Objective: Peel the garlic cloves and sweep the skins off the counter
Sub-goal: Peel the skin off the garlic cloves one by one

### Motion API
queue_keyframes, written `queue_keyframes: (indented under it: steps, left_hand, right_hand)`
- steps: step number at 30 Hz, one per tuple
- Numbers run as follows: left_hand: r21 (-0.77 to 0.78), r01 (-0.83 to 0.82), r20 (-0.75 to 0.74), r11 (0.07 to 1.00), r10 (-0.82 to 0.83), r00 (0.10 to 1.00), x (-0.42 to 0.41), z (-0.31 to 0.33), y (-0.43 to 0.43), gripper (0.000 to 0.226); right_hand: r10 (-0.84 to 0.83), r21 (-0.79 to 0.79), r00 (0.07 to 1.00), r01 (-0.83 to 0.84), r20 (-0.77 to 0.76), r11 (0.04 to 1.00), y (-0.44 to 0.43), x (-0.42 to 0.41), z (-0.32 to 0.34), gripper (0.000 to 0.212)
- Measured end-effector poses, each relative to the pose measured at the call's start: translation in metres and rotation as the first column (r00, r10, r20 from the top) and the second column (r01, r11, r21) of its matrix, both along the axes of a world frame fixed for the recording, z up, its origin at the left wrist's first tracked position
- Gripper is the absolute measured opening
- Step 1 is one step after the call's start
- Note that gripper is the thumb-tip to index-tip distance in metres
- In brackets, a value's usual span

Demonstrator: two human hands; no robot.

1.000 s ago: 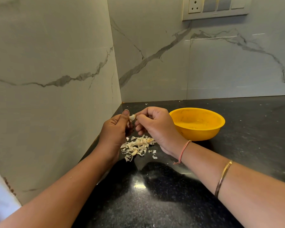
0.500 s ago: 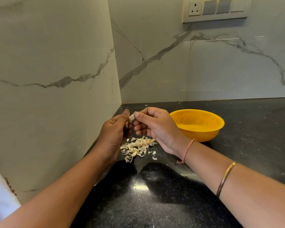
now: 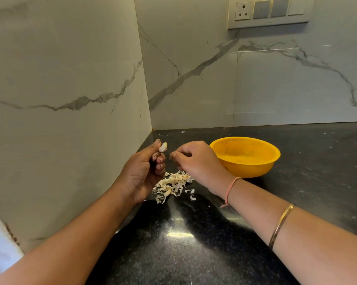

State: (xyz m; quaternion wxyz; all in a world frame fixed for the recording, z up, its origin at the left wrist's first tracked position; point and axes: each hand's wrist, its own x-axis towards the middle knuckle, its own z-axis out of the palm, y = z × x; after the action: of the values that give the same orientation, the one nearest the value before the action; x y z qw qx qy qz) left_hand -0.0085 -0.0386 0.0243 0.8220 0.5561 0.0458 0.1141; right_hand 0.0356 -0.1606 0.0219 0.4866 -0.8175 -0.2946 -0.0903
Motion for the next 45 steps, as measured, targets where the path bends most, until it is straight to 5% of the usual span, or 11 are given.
queue_keyframes:
  steps: [4,9,15,22,31,45]
  left_hand:
    - [0.006,-0.04,-0.017,0.999,0.04,0.999,-0.001,0.0006,-0.0005,0.049]
    - [0.0,-0.083,-0.053,0.997,0.083,0.995,-0.0006,-0.0001,-0.0009,0.05]
    - [0.099,-0.119,-0.056,0.988,0.125,0.991,-0.0015,-0.0032,-0.0034,0.037]
    - [-0.079,-0.003,-0.035,0.997,0.0,0.999,-0.0009,-0.0018,-0.0002,0.021]
    - [-0.211,-0.058,-0.019,0.976,0.055,0.998,-0.0009,-0.0003,0.0025,0.017]
    - [-0.224,-0.068,0.015,0.972,0.073,0.997,-0.0013,-0.0002,0.001,0.022]
  right_hand:
    - [0.011,0.099,1.0,-0.013,0.019,0.995,-0.0005,0.0014,0.0023,0.005]
    - [0.24,0.293,0.969,-0.211,-0.064,0.933,-0.0028,-0.0037,0.0074,0.012]
    - [0.201,0.269,0.979,-0.199,0.022,0.942,-0.0003,-0.0006,0.003,0.007]
    - [0.057,0.164,0.959,-0.106,0.279,0.981,0.0028,-0.0033,0.0012,0.008]
    - [0.056,0.301,0.995,-0.078,0.082,0.95,-0.0027,0.0027,0.0041,0.01]
    - [0.014,0.067,0.905,-0.047,0.424,0.997,0.0012,-0.0014,-0.0013,0.006]
